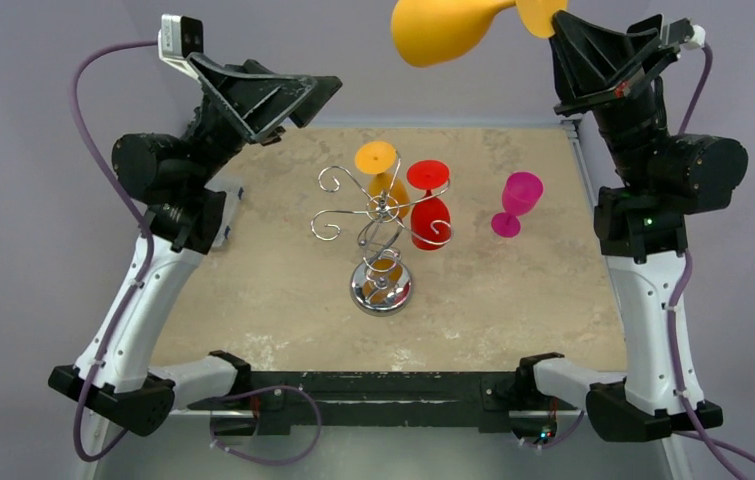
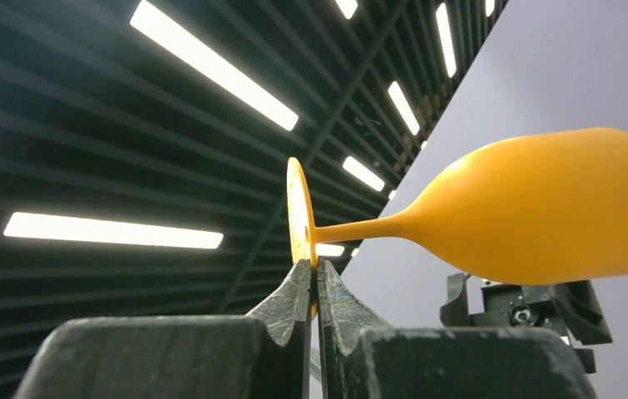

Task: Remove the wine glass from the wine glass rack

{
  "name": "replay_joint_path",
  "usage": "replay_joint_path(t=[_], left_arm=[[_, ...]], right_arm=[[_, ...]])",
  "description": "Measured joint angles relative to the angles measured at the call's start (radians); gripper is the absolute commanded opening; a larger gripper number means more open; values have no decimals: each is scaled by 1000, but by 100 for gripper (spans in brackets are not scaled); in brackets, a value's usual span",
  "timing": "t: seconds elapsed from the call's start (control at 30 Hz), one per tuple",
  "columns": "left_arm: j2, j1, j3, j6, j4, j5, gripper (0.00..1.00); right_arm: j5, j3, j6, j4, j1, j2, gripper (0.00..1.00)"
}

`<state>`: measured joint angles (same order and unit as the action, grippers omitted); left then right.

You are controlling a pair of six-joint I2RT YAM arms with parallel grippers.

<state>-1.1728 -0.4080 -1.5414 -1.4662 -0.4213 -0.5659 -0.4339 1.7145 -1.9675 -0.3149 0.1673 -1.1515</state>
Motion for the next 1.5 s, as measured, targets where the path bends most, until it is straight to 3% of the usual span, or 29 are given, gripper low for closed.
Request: replay_joint_path(t=[0.3,0.6,0.93,1.5], left_arm=[[-261,0,-105,-123,-266,-8,91],[-474,0,-267,-200,-323,-13,91],[-495,0,-348,-263,-429,-57,90],[-560,-42,-408,-307,-438,-131,83]], right_arm=[[-11,0,-61,-37,0,-47,0],[-18,-26,-67,-35,0,-22,0],[-23,-41,-59,-36,0,-7,0],[-23,-2,-24,-39,68,-79,0]])
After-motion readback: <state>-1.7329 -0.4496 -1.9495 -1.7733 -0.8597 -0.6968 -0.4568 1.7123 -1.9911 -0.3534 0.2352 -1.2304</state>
